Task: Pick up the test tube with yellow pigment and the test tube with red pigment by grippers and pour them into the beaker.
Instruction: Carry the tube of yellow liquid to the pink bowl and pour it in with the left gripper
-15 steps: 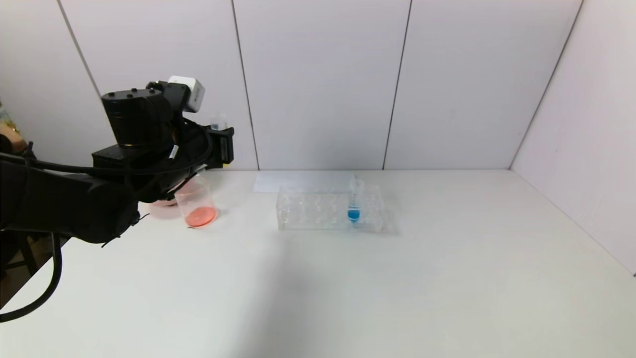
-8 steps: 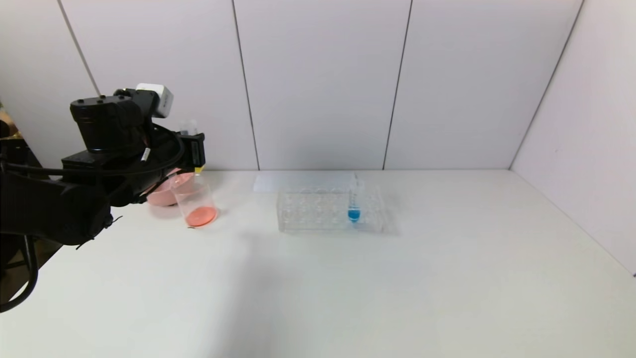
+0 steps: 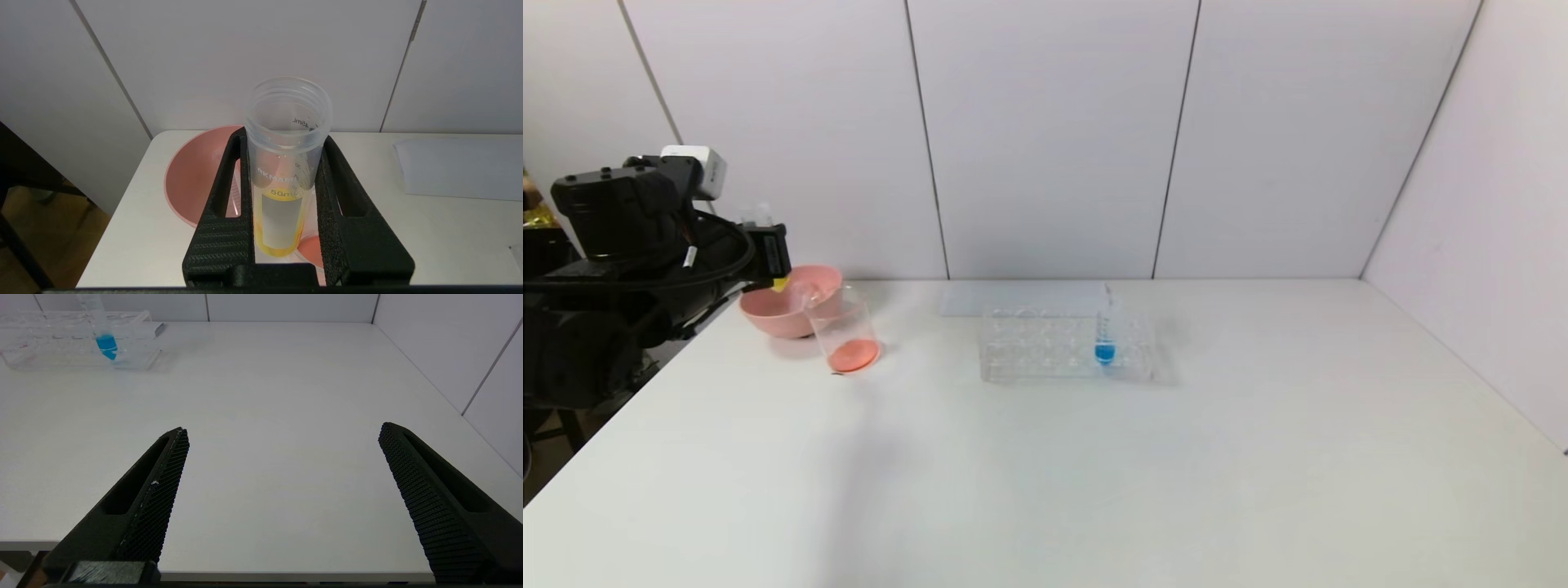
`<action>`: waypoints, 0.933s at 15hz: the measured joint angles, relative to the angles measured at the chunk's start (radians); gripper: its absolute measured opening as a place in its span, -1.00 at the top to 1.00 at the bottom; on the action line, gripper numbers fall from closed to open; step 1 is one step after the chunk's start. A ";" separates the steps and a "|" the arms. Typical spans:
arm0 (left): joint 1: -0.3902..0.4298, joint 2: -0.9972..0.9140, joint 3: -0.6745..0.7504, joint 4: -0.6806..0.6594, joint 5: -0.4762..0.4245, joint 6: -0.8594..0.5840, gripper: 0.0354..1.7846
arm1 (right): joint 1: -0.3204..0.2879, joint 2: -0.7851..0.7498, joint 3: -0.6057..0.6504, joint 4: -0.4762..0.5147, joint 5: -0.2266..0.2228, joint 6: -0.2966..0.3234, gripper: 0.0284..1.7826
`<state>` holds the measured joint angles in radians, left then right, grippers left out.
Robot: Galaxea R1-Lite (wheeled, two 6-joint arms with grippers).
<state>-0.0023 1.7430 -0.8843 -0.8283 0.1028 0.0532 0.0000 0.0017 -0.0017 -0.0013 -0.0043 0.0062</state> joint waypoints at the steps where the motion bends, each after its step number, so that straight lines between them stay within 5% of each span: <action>1: 0.012 0.000 0.005 0.000 -0.001 0.000 0.53 | 0.000 0.000 0.000 0.000 0.000 0.000 -0.91; 14: 0.065 0.010 0.058 -0.092 0.004 0.020 0.53 | 0.000 0.000 0.000 0.000 0.000 0.000 -0.91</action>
<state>0.0626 1.7534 -0.8260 -0.9202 0.1072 0.0736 0.0000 0.0017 -0.0017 -0.0013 -0.0043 0.0062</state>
